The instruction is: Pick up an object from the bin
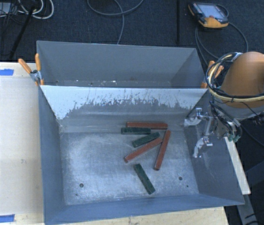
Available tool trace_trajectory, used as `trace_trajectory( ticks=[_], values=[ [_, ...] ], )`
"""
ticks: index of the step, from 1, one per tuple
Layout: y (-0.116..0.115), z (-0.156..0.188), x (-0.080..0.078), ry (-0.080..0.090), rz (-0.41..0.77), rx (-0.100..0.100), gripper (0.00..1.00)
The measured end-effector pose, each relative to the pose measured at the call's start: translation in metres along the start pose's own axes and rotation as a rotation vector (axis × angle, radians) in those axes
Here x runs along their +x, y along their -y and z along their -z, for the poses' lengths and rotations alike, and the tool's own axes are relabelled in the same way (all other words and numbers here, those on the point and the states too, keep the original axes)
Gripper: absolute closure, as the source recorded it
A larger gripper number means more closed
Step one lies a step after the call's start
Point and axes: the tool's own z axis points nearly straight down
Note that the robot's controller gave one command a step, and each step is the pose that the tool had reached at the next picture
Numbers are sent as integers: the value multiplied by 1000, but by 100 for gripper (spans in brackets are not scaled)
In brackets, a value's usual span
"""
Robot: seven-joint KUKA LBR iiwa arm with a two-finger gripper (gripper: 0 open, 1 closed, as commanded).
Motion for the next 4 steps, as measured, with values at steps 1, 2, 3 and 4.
trace_trajectory(
  ticks=[1, 2, 3, 4],
  values=[
    [0, 0, 0, 0, 0, 0, 0],
    [-58, -88, -16, 18, 34, 3, 100],
    [-58, -88, -16, 18, 34, 3, 100],
    [-55, 91, 7, 10, 92, 1, 100]
  ],
)
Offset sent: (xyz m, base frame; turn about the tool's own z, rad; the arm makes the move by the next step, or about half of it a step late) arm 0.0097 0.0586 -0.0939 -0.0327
